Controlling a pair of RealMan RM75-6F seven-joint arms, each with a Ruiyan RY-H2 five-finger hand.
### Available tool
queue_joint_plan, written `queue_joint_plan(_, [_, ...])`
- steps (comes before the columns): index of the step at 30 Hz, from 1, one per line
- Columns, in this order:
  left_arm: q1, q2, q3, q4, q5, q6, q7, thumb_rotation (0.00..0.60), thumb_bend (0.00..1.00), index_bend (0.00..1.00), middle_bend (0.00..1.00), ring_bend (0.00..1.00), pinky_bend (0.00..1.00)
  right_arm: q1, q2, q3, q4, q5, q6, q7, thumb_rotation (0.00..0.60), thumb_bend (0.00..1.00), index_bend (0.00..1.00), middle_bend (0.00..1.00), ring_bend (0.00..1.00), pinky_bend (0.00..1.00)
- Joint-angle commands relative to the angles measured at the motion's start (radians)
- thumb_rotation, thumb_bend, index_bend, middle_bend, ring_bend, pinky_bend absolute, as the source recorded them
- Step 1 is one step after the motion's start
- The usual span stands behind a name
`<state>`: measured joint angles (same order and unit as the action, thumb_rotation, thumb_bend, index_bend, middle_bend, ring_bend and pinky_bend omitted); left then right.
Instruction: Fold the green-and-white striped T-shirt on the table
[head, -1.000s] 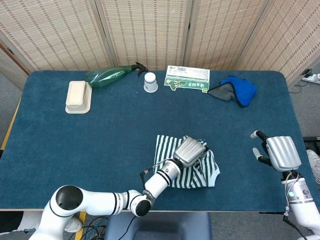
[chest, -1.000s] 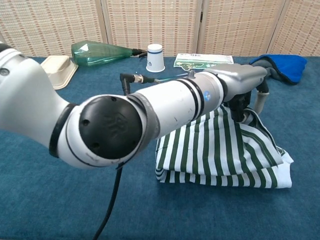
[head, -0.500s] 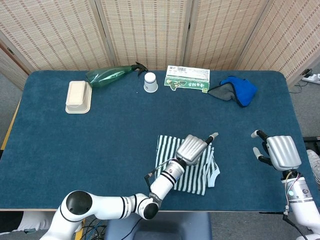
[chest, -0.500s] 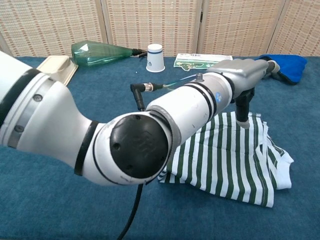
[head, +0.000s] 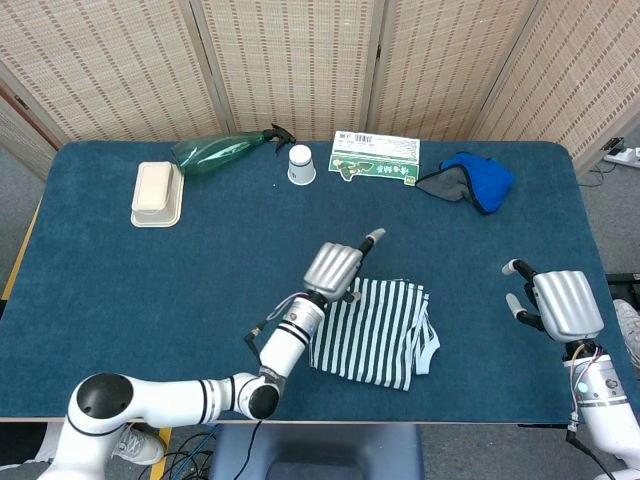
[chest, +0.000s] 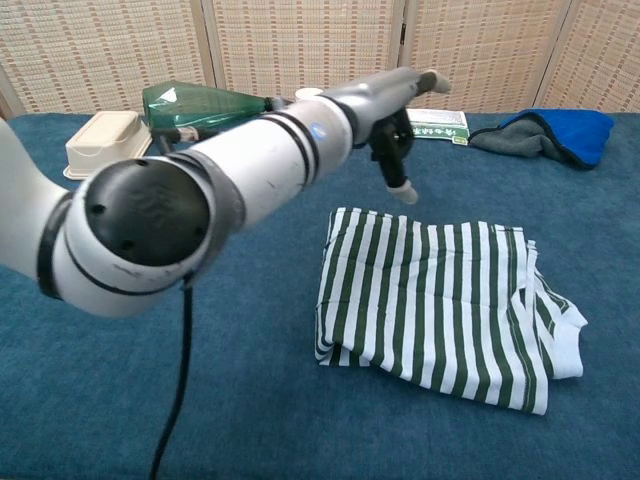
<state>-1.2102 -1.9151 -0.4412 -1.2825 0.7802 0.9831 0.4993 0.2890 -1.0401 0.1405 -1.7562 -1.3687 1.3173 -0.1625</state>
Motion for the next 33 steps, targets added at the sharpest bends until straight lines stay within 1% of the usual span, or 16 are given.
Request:
queue_joint_plan(1, [0.065, 0.082, 0.026, -0.052, -0.011, 0.012, -0.019, 0.6, 0.11, 0.0, 0.81, 0.76, 0.94, 0.002, 0.001, 0.0, -0.004, -0.003, -0.001, -0.005, 0.6, 0.35, 0.38, 0.97, 1.0, 1.0])
queue_joint_plan(3, [0.098, 0.124, 0.046, -0.07, -0.003, 0.016, -0.028, 0.6, 0.11, 0.0, 0.8, 0.74, 0.93, 0.004, 0.001, 0.0, -0.004, -0.006, -0.003, -0.009, 0.6, 0.35, 0.38, 0.96, 1.0, 1.0])
queue_joint_plan(5, [0.139, 0.174, 0.076, -0.087, 0.014, 0.021, -0.038, 0.6, 0.11, 0.0, 0.76, 0.7, 0.89, 0.006, 0.002, -0.001, -0.003, -0.006, -0.008, -0.014, 0.6, 0.35, 0.38, 0.94, 1.0, 1.0])
queue_joint_plan(7, [0.181, 0.213, 0.107, -0.091, 0.053, 0.044, -0.06, 0.6, 0.11, 0.0, 0.71, 0.65, 0.84, 0.009, 0.002, -0.001, 0.0, -0.005, -0.014, -0.014, 0.6, 0.35, 0.38, 0.91, 0.98, 1.0])
queue_joint_plan(10, [0.245, 0.258, 0.149, -0.09, 0.113, 0.085, -0.107, 0.6, 0.11, 0.0, 0.65, 0.58, 0.76, 0.013, 0.0, 0.001, 0.01, -0.009, -0.016, -0.008, 0.6, 0.35, 0.38, 0.86, 0.92, 1.0])
queue_joint_plan(12, [0.292, 0.294, 0.177, -0.1, 0.151, 0.11, -0.144, 0.6, 0.11, 0.0, 0.62, 0.54, 0.73, 0.015, -0.002, 0.001, 0.019, -0.014, -0.019, -0.002, 0.6, 0.35, 0.38, 0.83, 0.89, 1.0])
queue_joint_plan(15, [0.348, 0.338, 0.218, -0.111, 0.204, 0.143, -0.178, 0.6, 0.11, 0.0, 0.59, 0.51, 0.7, 0.019, 0.0, -0.003, 0.031, -0.022, -0.027, 0.011, 0.6, 0.35, 0.38, 0.78, 0.83, 0.99])
queue_joint_plan(16, [0.376, 0.359, 0.239, -0.114, 0.224, 0.16, -0.189, 0.6, 0.11, 0.0, 0.58, 0.5, 0.69, 0.02, 0.001, -0.005, 0.037, -0.025, -0.032, 0.018, 0.6, 0.35, 0.38, 0.77, 0.81, 0.99])
queue_joint_plan(18, [0.415, 0.388, 0.266, -0.121, 0.255, 0.184, -0.211, 0.6, 0.11, 0.01, 0.56, 0.49, 0.66, 0.022, 0.002, -0.009, 0.048, -0.029, -0.04, 0.028, 0.6, 0.35, 0.38, 0.73, 0.75, 0.93])
queue_joint_plan(19, [0.439, 0.405, 0.283, -0.123, 0.276, 0.198, -0.227, 0.6, 0.11, 0.01, 0.55, 0.48, 0.65, 0.024, 0.004, -0.014, 0.055, -0.035, -0.048, 0.036, 0.6, 0.35, 0.38, 0.69, 0.71, 0.88])
queue_joint_plan(21, [0.481, 0.433, 0.308, -0.125, 0.306, 0.224, -0.256, 0.6, 0.11, 0.03, 0.54, 0.47, 0.63, 0.026, 0.009, -0.024, 0.067, -0.043, -0.064, 0.05, 0.6, 0.35, 0.38, 0.65, 0.66, 0.82])
queue_joint_plan(24, [0.532, 0.464, 0.33, -0.126, 0.333, 0.252, -0.297, 0.6, 0.11, 0.04, 0.51, 0.42, 0.59, 0.026, 0.016, -0.039, 0.08, -0.059, -0.08, 0.067, 0.6, 0.35, 0.37, 0.52, 0.5, 0.65])
queue_joint_plan(26, [0.573, 0.485, 0.342, -0.131, 0.345, 0.277, -0.332, 0.6, 0.11, 0.04, 0.5, 0.41, 0.57, 0.023, 0.019, -0.05, 0.092, -0.073, -0.083, 0.084, 0.6, 0.36, 0.32, 0.44, 0.4, 0.54])
queue_joint_plan(29, [0.632, 0.512, 0.36, -0.139, 0.366, 0.321, -0.369, 0.6, 0.11, 0.05, 0.48, 0.39, 0.55, 0.01, 0.013, -0.058, 0.119, -0.092, -0.061, 0.108, 0.6, 0.36, 0.26, 0.35, 0.3, 0.44])
queue_joint_plan(33, [0.712, 0.539, 0.385, -0.152, 0.41, 0.4, -0.397, 0.6, 0.11, 0.06, 0.47, 0.38, 0.53, -0.014, -0.008, -0.062, 0.164, -0.114, -0.008, 0.14, 0.6, 0.36, 0.21, 0.29, 0.24, 0.38])
